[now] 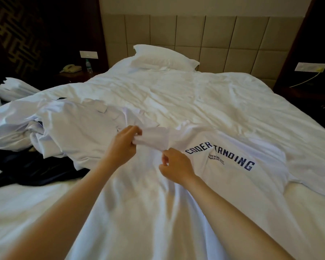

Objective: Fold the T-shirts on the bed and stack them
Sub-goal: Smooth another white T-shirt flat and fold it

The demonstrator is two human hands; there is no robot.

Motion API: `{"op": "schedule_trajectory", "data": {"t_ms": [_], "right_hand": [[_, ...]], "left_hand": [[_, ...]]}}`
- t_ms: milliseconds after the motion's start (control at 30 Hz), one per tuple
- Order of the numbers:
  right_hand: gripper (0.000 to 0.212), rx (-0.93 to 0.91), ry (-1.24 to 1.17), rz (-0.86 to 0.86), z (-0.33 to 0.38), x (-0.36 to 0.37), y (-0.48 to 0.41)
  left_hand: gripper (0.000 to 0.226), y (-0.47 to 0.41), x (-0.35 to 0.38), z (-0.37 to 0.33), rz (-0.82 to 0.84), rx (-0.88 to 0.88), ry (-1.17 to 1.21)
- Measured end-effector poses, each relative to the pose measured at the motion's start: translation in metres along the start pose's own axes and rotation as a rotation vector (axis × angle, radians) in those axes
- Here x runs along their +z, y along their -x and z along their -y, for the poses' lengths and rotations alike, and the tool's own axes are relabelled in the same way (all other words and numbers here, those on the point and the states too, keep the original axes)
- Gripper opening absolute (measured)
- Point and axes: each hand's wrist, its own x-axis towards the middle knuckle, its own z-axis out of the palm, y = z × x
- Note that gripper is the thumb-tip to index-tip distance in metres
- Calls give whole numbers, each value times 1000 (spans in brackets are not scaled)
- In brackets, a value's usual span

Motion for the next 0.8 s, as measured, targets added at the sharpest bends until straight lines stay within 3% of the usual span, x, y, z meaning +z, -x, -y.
{"op": "schedule_trajectory", "data": {"t_ms": [100, 167, 233, 333, 433, 533, 633, 700, 800], "right_hand": [[8, 20, 31, 69, -3, 9, 0], [23, 19, 80, 134, -4, 17, -1], [37, 9, 166, 161, -3, 23, -4], [40, 22, 261, 108, -3, 31, -9], [40, 76, 320, 106, -7, 40, -16], [39, 54, 359, 102, -12, 45, -24], [37, 43, 301, 87, -17, 48, -33], [34, 70, 238, 57, -20, 49, -36], [36, 117, 114, 28, -20, 47, -39]], "left_hand": [[30, 32, -1, 24, 341, -190, -80], [23, 46, 2, 40, 557, -334, -166], [30, 47, 4, 46, 432, -444, -146], [21, 32, 11, 50, 146, -684, -20], [56, 11, 25, 54, 257, -914, 113], [90, 0, 40, 51, 360, -881, 21], [105, -5, 53, 49, 510, -771, -121], [90, -7, 57, 50, 504, -727, -157], [40, -11, 50, 52, 244, -720, -139]]}}
